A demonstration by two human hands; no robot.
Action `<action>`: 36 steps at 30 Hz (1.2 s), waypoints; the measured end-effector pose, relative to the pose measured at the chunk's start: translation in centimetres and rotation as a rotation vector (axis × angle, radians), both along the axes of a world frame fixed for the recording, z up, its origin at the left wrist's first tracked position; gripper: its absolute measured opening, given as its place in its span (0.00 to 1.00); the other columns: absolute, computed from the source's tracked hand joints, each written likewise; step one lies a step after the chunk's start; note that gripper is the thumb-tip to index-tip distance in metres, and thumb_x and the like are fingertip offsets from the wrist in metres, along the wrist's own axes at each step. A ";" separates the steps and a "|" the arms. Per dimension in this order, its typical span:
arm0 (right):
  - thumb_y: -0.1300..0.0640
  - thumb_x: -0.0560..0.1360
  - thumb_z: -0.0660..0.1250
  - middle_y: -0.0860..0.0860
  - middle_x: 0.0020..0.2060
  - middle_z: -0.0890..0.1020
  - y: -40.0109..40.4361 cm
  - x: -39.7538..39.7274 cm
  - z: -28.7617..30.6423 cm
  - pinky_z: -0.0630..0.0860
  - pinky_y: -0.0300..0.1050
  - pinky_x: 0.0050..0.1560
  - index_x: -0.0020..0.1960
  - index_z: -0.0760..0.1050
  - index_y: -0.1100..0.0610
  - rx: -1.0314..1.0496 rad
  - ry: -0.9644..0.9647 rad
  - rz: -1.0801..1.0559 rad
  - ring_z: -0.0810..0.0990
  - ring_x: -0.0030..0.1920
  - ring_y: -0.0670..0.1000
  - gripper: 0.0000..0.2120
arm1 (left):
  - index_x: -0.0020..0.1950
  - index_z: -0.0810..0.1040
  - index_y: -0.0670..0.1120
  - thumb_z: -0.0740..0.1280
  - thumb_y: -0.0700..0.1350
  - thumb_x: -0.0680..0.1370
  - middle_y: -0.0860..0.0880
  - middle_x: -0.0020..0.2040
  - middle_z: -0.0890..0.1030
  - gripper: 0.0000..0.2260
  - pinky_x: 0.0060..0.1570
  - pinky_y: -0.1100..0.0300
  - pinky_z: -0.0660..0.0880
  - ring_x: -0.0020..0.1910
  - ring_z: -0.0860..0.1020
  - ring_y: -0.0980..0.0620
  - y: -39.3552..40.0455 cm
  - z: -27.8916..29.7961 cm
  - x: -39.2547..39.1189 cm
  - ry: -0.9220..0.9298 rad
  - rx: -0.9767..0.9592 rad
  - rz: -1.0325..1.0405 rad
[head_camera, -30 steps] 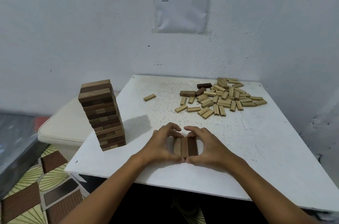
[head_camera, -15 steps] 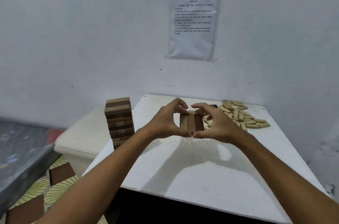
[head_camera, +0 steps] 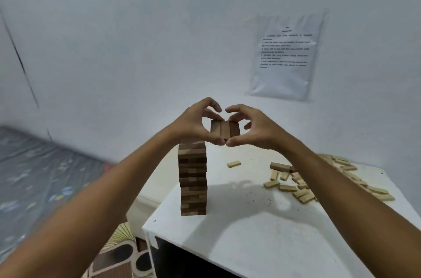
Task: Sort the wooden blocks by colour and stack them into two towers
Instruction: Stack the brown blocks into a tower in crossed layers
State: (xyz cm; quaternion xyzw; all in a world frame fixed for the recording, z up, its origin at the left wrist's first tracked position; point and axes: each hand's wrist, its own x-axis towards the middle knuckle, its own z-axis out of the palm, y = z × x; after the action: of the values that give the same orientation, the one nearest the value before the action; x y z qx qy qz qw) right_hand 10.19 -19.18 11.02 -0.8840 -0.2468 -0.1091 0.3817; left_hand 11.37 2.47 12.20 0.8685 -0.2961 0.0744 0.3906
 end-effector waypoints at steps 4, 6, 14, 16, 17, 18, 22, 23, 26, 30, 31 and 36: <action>0.51 0.64 0.80 0.46 0.55 0.79 3.4 2.1 -0.4 0.71 0.38 0.52 0.66 0.69 0.45 -0.010 0.046 0.083 0.75 0.58 0.41 0.35 | 0.54 0.70 0.57 0.78 0.57 0.55 0.57 0.52 0.82 0.31 0.50 0.63 0.70 0.55 0.77 0.65 3.3 -0.3 0.3 0.062 -0.014 0.074; 0.51 0.63 0.80 0.46 0.55 0.79 4.7 2.9 -0.7 0.71 0.37 0.50 0.66 0.70 0.45 -0.011 0.074 0.113 0.75 0.58 0.41 0.34 | 0.55 0.71 0.55 0.80 0.55 0.56 0.55 0.53 0.83 0.32 0.47 0.65 0.72 0.56 0.78 0.61 4.6 -0.8 0.4 0.088 -0.022 0.101; 0.46 0.59 0.78 0.45 0.55 0.79 7.2 4.4 -2.0 0.71 0.35 0.49 0.64 0.71 0.44 -0.011 0.164 0.171 0.75 0.58 0.41 0.35 | 0.58 0.71 0.50 0.82 0.46 0.61 0.54 0.54 0.82 0.30 0.46 0.65 0.73 0.56 0.78 0.58 7.0 -2.6 1.4 0.144 -0.030 0.154; 0.46 0.59 0.78 0.45 0.55 0.79 7.2 4.6 -2.2 0.71 0.36 0.49 0.64 0.71 0.43 -0.013 0.173 0.169 0.75 0.58 0.41 0.35 | 0.58 0.71 0.50 0.82 0.47 0.61 0.53 0.54 0.82 0.30 0.46 0.64 0.73 0.57 0.78 0.57 7.0 -2.8 1.4 0.151 -0.031 0.152; 0.46 0.58 0.78 0.45 0.55 0.79 7.2 4.6 -2.2 0.71 0.37 0.50 0.63 0.71 0.43 -0.016 0.176 0.167 0.75 0.57 0.40 0.35 | 0.58 0.71 0.50 0.81 0.48 0.60 0.53 0.54 0.82 0.31 0.46 0.64 0.72 0.57 0.77 0.57 7.0 -2.9 1.4 0.155 -0.033 0.151; 0.46 0.58 0.77 0.45 0.55 0.79 7.2 4.6 -2.3 0.71 0.37 0.50 0.63 0.71 0.43 -0.020 0.178 0.164 0.75 0.58 0.40 0.35 | 0.58 0.71 0.50 0.80 0.49 0.59 0.52 0.55 0.82 0.31 0.47 0.64 0.72 0.58 0.77 0.56 6.9 -3.0 1.4 0.159 -0.035 0.152; 0.45 0.58 0.77 0.45 0.55 0.79 7.2 4.6 -2.4 0.71 0.38 0.51 0.64 0.71 0.43 -0.032 0.187 0.161 0.75 0.57 0.41 0.36 | 0.58 0.71 0.50 0.80 0.51 0.58 0.53 0.54 0.82 0.32 0.47 0.64 0.72 0.59 0.77 0.55 6.7 -3.2 1.3 0.164 -0.035 0.155; 0.45 0.58 0.77 0.45 0.55 0.79 7.2 4.6 -2.4 0.71 0.38 0.51 0.64 0.71 0.43 -0.033 0.190 0.163 0.75 0.57 0.41 0.36 | 0.57 0.71 0.50 0.79 0.51 0.58 0.52 0.54 0.82 0.31 0.48 0.64 0.72 0.59 0.77 0.55 6.7 -3.3 1.2 0.166 -0.036 0.156; 0.45 0.58 0.77 0.45 0.55 0.79 7.2 4.5 -2.5 0.71 0.38 0.51 0.65 0.71 0.44 -0.037 0.189 0.169 0.76 0.57 0.42 0.36 | 0.57 0.71 0.51 0.79 0.51 0.58 0.51 0.55 0.82 0.31 0.48 0.64 0.71 0.59 0.77 0.54 6.8 -3.4 1.1 0.169 -0.040 0.153; 0.45 0.59 0.77 0.45 0.55 0.79 7.4 4.5 -2.6 0.70 0.37 0.51 0.65 0.70 0.44 -0.049 0.188 0.171 0.76 0.56 0.42 0.36 | 0.57 0.71 0.51 0.79 0.51 0.58 0.50 0.56 0.82 0.30 0.48 0.65 0.71 0.59 0.77 0.54 6.7 -3.4 0.9 0.177 -0.043 0.150; 0.45 0.59 0.77 0.45 0.55 0.79 7.4 4.4 -2.7 0.70 0.37 0.51 0.65 0.70 0.44 -0.050 0.188 0.170 0.76 0.55 0.42 0.36 | 0.57 0.71 0.51 0.79 0.51 0.58 0.50 0.56 0.82 0.31 0.48 0.65 0.71 0.59 0.77 0.54 6.7 -3.5 0.9 0.179 -0.042 0.149; 0.45 0.59 0.77 0.46 0.56 0.79 7.3 4.3 -2.8 0.70 0.36 0.50 0.66 0.70 0.45 -0.043 0.194 0.170 0.75 0.58 0.44 0.37 | 0.57 0.71 0.50 0.79 0.51 0.58 0.50 0.55 0.82 0.31 0.47 0.65 0.70 0.59 0.77 0.54 6.8 -3.7 1.1 0.187 -0.041 0.147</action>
State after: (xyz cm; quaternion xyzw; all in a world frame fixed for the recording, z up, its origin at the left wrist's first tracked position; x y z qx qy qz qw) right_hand 14.52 -11.88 8.22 -0.8742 -0.2851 0.0151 0.3928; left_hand 12.44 9.26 8.48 0.8828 -0.1921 0.0275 0.4277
